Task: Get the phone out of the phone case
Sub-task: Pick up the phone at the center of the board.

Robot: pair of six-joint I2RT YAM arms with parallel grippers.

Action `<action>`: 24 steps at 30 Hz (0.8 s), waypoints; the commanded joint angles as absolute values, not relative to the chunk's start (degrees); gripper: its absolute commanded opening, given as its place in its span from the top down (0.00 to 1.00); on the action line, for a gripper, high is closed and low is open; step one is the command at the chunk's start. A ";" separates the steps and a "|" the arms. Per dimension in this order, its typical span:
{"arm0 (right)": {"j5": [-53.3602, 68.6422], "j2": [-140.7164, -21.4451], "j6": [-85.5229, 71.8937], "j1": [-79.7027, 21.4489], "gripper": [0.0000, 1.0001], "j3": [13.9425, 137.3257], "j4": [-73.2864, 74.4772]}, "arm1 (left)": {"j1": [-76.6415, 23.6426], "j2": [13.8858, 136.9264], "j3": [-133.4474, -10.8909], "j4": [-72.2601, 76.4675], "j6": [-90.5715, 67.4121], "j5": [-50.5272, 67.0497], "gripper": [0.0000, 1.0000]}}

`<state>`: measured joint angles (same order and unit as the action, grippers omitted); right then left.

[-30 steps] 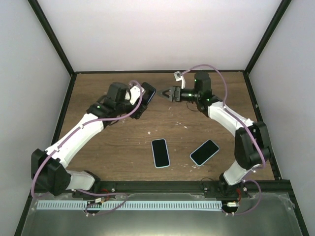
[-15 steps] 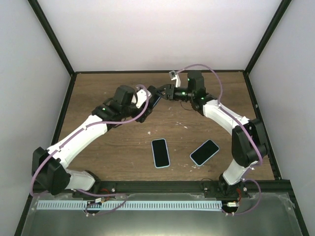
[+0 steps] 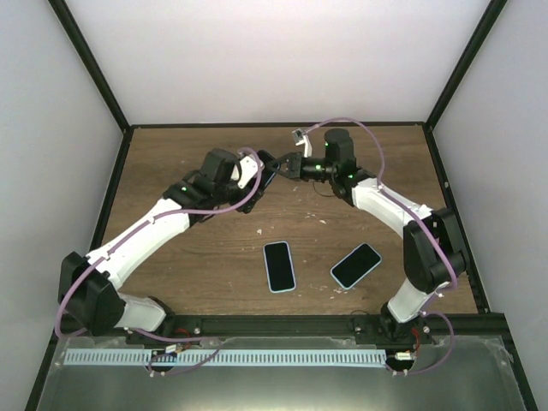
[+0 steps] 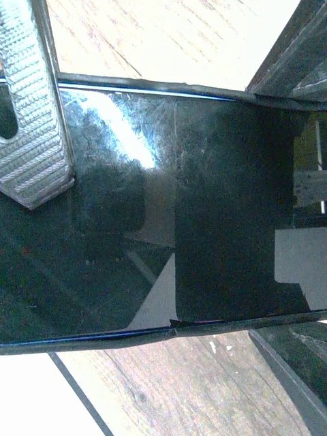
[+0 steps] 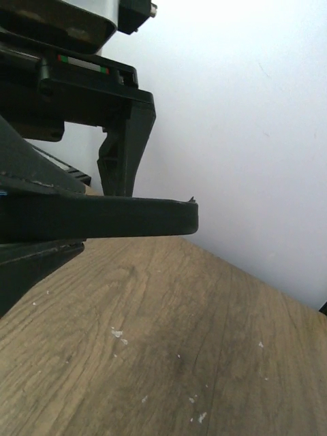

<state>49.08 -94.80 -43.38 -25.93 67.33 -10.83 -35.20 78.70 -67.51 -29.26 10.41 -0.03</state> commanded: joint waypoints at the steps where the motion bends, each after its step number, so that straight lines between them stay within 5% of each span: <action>1: 50.23 -92.92 -42.08 -26.46 0.91 68.15 -11.01 | -35.21 78.36 -70.08 -26.53 9.04 -0.47 0.37; 3: 50.70 -92.53 -40.89 -26.05 0.94 68.45 -10.47 | -33.89 78.04 -70.19 -28.08 8.34 2.97 0.20; 7: 53.59 -91.55 -39.06 -23.88 0.99 67.83 -12.01 | -28.12 76.38 -69.78 -31.05 7.27 15.34 0.00; 13: 68.09 -89.54 -38.96 -18.06 0.99 63.18 -23.71 | -16.57 73.72 -68.09 -34.84 6.11 42.08 0.00; 24: 82.97 -88.02 -57.70 -13.10 0.99 54.64 -58.83 | -13.79 68.29 -57.00 -29.40 1.84 52.06 0.00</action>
